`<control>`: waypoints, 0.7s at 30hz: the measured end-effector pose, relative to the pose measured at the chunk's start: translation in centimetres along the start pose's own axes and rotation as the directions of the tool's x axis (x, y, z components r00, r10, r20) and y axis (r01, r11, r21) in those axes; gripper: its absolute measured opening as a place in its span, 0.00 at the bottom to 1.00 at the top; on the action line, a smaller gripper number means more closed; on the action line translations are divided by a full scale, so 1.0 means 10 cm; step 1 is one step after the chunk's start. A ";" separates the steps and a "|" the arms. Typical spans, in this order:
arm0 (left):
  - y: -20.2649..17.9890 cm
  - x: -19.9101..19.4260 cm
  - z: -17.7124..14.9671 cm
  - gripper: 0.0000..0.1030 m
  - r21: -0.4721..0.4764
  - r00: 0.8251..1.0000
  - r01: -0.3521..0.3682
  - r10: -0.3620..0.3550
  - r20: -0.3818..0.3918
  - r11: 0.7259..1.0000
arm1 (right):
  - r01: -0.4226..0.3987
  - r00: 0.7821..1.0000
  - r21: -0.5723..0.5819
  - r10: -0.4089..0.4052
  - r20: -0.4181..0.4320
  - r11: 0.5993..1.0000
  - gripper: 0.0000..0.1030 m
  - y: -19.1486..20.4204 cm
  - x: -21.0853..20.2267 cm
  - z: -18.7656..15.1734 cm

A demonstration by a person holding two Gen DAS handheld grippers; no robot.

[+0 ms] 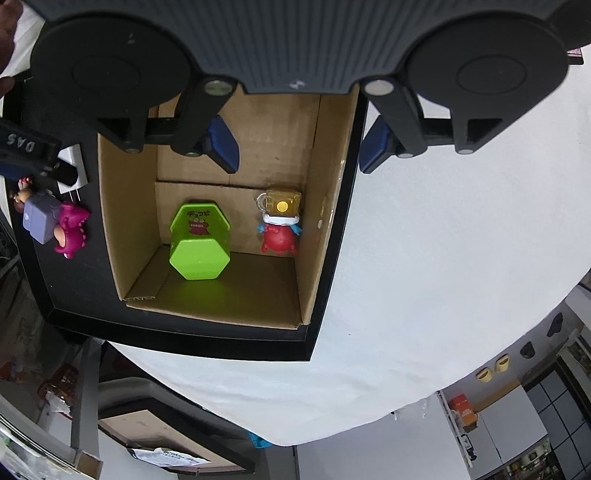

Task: Organize rigid objects
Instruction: 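Reach the right tool to the white USB charger and grasp it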

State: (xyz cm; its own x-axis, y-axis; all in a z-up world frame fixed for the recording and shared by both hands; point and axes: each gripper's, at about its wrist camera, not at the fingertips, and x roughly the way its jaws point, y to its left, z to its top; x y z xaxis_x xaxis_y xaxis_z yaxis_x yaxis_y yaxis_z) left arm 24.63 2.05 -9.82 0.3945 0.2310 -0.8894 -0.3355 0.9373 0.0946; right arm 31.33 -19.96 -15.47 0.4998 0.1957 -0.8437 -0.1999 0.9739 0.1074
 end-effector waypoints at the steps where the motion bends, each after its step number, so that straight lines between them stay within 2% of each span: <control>1: -0.01 0.00 0.00 0.68 0.001 1.000 -0.001 0.001 -0.003 1.000 | 0.007 1.000 0.002 -0.007 -0.010 1.000 0.92 -0.01 0.04 -0.01; 7: -0.08 0.00 0.03 0.68 0.017 1.000 -0.011 0.011 -0.008 1.000 | 0.043 0.997 0.000 -0.043 -0.056 0.999 0.92 -0.02 0.23 -0.06; 10: -0.08 0.02 0.03 0.68 0.021 1.000 -0.012 0.013 -0.012 1.000 | 0.068 0.994 -0.023 -0.069 -0.081 0.997 0.86 0.00 0.31 -0.11; 11: -0.08 0.03 0.03 0.68 0.021 1.000 -0.015 0.016 -0.014 1.000 | 0.072 0.993 -0.024 -0.074 -0.092 0.997 0.80 0.00 0.34 -0.12; 13: -0.06 0.03 0.03 0.68 0.018 1.000 -0.015 0.015 -0.015 1.000 | 0.091 0.993 -0.043 -0.094 -0.073 0.995 0.76 0.01 0.32 -0.14; 14: -0.05 0.03 0.03 0.68 0.018 1.000 -0.014 0.014 -0.016 1.000 | 0.087 0.994 -0.041 -0.089 -0.070 0.995 0.70 0.01 0.30 -0.14; 16: -0.04 0.04 0.02 0.68 0.018 1.000 -0.013 0.014 -0.017 1.000 | 0.086 0.994 -0.045 -0.088 -0.060 0.995 0.53 0.03 0.26 -0.13; 17: -0.03 0.04 0.02 0.68 0.014 1.000 -0.012 0.013 -0.016 1.000 | 0.095 0.994 -0.040 -0.097 -0.054 0.995 0.40 0.02 0.24 -0.13; 21: 0.00 0.04 0.01 0.68 0.010 1.000 -0.003 0.003 -0.008 1.000 | 0.057 0.998 0.025 -0.056 -0.030 0.998 0.37 -0.06 0.14 -0.11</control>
State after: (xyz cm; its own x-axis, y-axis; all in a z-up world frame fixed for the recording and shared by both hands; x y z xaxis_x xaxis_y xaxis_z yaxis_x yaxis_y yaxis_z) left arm 24.82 2.20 -10.09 0.3866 0.2317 -0.8927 -0.3284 0.9391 0.1015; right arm 31.20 -20.36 -17.33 0.4846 0.1368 -0.8640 -0.1495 0.9861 0.0723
